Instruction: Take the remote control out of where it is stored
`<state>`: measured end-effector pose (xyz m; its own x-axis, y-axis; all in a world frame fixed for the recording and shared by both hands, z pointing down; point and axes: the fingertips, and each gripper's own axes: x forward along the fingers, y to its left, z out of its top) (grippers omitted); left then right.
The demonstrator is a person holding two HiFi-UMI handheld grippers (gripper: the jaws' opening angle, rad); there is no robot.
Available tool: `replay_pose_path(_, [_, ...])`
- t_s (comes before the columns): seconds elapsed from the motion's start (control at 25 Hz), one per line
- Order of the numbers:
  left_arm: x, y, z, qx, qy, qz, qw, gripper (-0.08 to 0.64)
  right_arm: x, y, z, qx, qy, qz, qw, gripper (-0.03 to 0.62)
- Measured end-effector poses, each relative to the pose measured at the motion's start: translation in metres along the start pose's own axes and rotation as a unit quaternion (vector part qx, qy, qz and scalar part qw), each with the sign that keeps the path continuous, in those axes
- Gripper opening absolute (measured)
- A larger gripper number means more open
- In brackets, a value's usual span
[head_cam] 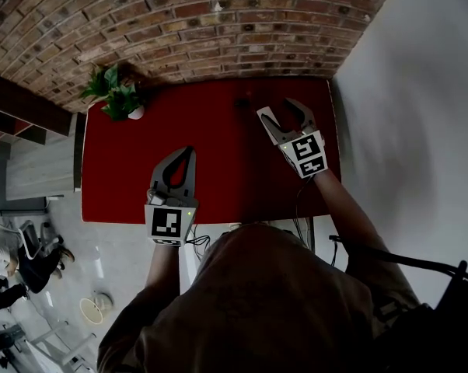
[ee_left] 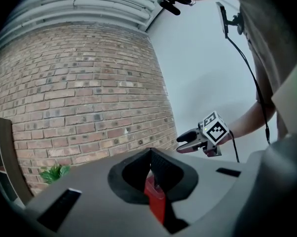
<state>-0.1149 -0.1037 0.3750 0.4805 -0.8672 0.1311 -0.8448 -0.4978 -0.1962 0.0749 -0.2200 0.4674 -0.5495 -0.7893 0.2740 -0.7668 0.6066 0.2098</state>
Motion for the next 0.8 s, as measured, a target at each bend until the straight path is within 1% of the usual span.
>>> replay_pose_path(0.08, [0.002,-0.003,0.003,-0.001,-0.003,-0.002,1.0000,0.011,-0.013,0.004,0.023,-0.015,-0.026,-0.001,1.000,0.281])
replay_pose_path(0.16, [0.004,-0.005,0.007,0.001,-0.007,-0.005,1.0000,0.011,-0.026,0.006,0.043,-0.021,-0.050,-0.005,0.999,0.281])
replay_pose_path(0.28, [0.007,-0.007,0.012,0.005,-0.015,-0.008,0.9998,0.011,-0.045,0.004,0.066,-0.027,-0.091,-0.026,0.995,0.281])
replay_pose_path(0.4, [0.010,-0.011,0.017,0.005,-0.023,-0.007,0.9997,0.011,-0.065,0.001,0.079,-0.037,-0.124,-0.044,0.991,0.279])
replay_pose_path(0.48, [0.010,-0.014,0.020,0.005,-0.027,-0.008,0.9996,0.011,-0.078,0.001,0.085,-0.035,-0.141,-0.052,0.988,0.279])
replay_pose_path(0.64, [0.009,-0.018,0.027,0.010,-0.033,-0.010,0.9993,0.011,-0.102,0.001,0.094,-0.024,-0.160,-0.063,0.985,0.279])
replay_pose_path(0.8, [0.005,-0.020,0.034,0.014,-0.040,-0.008,0.9991,0.011,-0.122,0.010,0.110,-0.016,-0.186,-0.056,0.981,0.279])
